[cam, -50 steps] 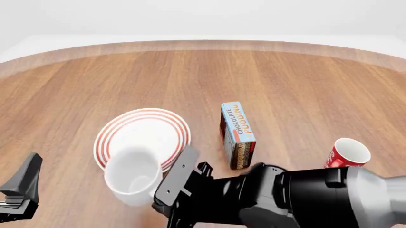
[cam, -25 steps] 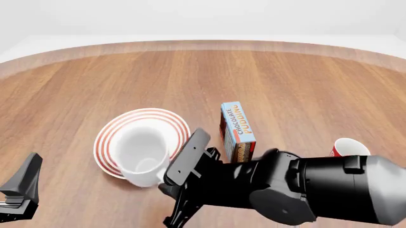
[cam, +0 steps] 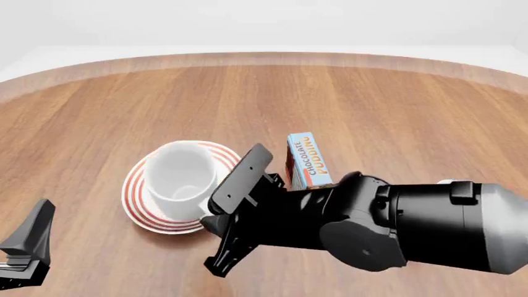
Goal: Pick up the white mug and put it on the plate, and put the chocolate pudding to the right of the plate.
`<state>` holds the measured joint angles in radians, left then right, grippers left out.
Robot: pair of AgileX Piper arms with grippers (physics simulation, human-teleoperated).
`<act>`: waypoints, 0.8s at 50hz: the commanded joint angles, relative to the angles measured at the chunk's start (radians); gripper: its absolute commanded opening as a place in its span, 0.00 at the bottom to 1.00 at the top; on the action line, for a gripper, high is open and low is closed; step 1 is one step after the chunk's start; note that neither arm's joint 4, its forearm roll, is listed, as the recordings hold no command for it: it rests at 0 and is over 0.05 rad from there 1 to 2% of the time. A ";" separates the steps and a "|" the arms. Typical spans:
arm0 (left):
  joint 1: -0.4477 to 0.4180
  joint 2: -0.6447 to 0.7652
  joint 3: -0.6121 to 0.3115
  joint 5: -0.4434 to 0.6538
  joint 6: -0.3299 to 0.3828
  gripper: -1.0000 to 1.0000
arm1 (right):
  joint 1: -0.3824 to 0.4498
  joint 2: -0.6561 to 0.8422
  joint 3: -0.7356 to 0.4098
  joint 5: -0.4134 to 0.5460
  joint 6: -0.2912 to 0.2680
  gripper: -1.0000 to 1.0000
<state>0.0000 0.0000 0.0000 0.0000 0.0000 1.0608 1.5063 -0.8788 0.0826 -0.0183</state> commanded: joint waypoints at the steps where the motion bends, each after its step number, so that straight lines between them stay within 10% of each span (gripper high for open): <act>1: 0.000 0.000 0.000 0.000 0.000 1.00 | -0.012 0.007 -0.045 0.017 0.014 0.00; 40: 0.000 0.000 0.000 0.000 0.000 1.00 | -0.110 0.074 -0.154 0.029 -0.006 0.00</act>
<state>0.0000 0.0000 0.0000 0.0000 0.0000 0.9738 1.5607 -1.0006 0.1150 -0.0321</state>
